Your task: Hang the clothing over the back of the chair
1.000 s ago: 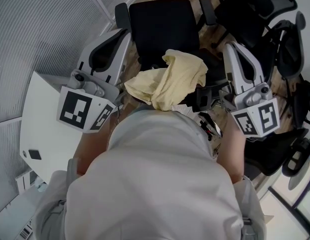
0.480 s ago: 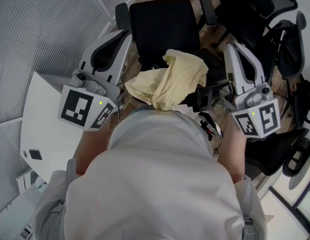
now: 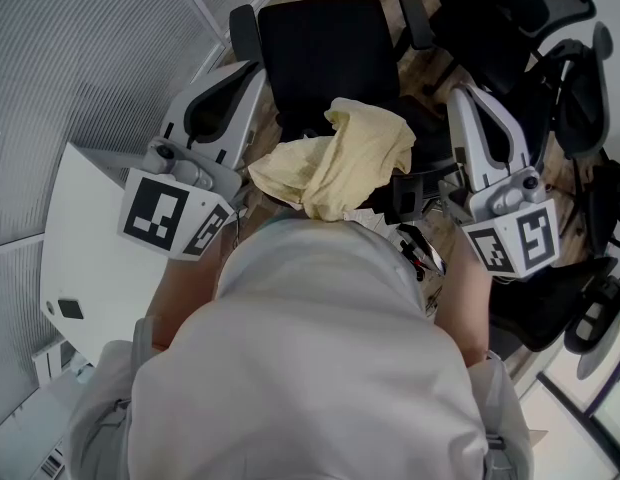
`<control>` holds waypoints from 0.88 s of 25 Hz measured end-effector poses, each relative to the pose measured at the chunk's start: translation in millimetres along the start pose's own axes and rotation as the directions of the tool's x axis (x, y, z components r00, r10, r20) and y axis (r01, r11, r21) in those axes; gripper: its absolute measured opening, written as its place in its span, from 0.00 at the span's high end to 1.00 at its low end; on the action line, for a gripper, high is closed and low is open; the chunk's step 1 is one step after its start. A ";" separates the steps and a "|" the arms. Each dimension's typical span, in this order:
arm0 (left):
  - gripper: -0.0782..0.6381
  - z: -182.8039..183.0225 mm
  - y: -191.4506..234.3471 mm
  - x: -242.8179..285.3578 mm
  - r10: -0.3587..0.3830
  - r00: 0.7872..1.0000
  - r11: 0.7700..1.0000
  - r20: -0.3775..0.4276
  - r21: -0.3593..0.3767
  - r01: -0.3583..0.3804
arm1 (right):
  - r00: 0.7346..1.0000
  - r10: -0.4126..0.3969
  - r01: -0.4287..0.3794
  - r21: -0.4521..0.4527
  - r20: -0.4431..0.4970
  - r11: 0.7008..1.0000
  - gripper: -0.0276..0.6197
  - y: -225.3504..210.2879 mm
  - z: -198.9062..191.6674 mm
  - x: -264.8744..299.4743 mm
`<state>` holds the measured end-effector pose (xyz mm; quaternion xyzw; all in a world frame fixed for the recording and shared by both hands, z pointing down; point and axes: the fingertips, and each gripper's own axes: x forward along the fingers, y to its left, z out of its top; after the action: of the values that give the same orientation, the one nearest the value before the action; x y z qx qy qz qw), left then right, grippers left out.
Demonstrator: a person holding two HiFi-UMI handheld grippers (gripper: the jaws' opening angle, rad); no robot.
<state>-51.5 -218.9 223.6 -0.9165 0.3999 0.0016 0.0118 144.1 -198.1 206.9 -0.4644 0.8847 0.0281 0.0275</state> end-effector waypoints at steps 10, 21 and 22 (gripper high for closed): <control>0.85 -2.8 -2.8 0.4 0.000 1.000 1.000 -0.007 -0.001 0.000 | 1.000 0.002 -0.002 -0.011 0.005 1.000 0.92 0.4 0.7 -1.5; 0.85 -2.1 -3.1 -1.7 0.007 1.000 1.000 -0.006 0.002 -0.007 | 1.000 0.002 -0.002 -0.013 0.004 1.000 0.92 1.5 0.0 -4.2; 0.85 -2.3 -3.1 -1.9 0.008 1.000 1.000 -0.006 0.002 -0.008 | 1.000 0.002 -0.002 -0.013 0.005 1.000 0.92 1.7 0.1 -4.3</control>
<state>-50.5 -215.4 225.9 -0.9148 0.4037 -0.0014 0.0113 145.1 -193.6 207.2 -0.4637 0.8849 0.0351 0.0265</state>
